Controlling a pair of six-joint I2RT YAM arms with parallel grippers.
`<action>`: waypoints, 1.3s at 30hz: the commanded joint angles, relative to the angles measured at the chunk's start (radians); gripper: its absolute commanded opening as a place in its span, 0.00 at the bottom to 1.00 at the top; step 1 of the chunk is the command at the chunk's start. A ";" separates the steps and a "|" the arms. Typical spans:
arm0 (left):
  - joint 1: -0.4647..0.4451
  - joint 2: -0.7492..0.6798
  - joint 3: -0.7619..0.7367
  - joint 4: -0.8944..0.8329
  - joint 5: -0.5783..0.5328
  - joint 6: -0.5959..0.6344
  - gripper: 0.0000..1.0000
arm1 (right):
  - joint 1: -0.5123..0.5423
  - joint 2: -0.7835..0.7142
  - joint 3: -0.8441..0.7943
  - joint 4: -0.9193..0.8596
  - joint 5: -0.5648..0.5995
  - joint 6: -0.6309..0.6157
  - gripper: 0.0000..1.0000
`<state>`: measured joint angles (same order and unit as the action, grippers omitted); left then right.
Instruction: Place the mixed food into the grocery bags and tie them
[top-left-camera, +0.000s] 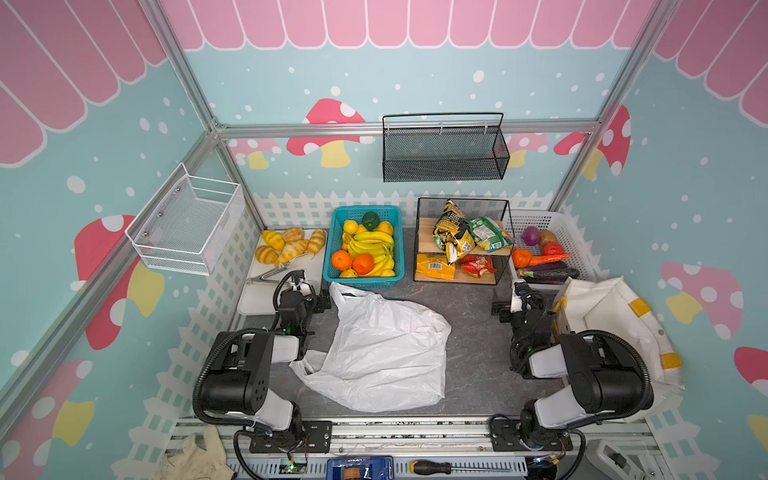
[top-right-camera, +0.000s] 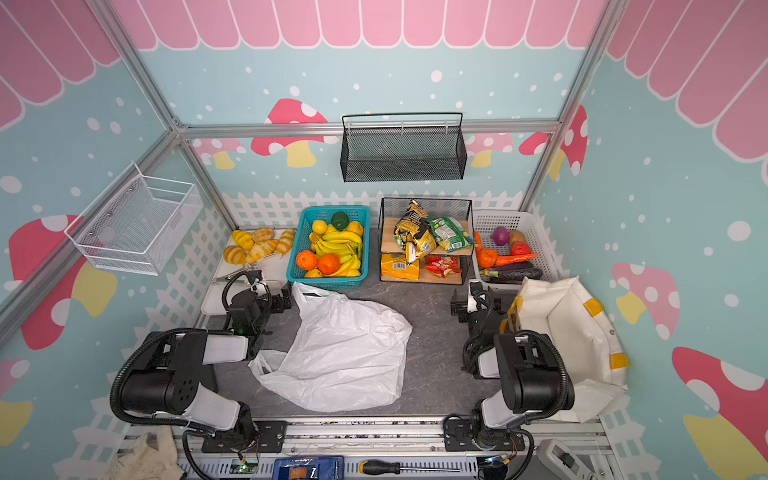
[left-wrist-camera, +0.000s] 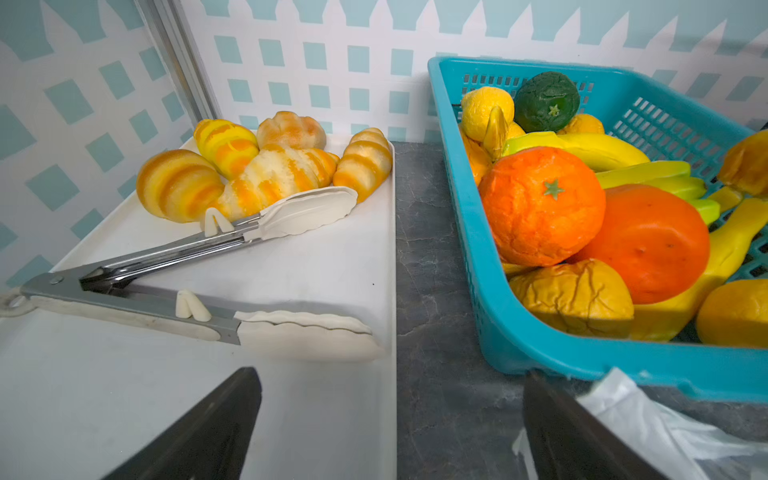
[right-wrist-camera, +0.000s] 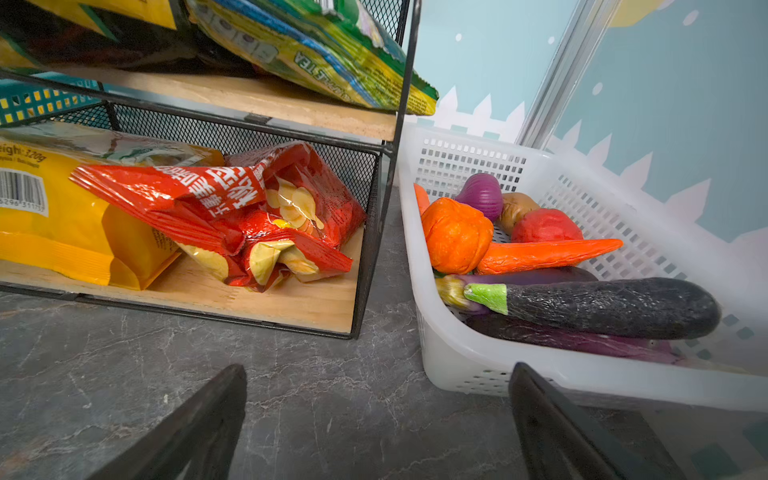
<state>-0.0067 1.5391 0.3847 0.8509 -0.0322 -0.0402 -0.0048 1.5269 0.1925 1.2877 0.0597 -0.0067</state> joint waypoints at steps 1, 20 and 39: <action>0.005 -0.004 0.006 0.027 0.009 0.011 1.00 | 0.003 0.002 0.008 0.039 -0.026 -0.008 1.00; 0.005 -0.004 0.008 0.028 0.010 0.011 1.00 | 0.001 0.002 0.013 0.030 -0.034 -0.007 1.00; 0.010 -0.467 0.092 -0.544 -0.237 -0.371 0.98 | 0.050 -0.490 0.030 -0.381 0.172 0.266 0.94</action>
<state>-0.0021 1.1473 0.4282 0.5522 -0.2272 -0.2192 0.0338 1.1233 0.2070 1.0542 0.1844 0.1104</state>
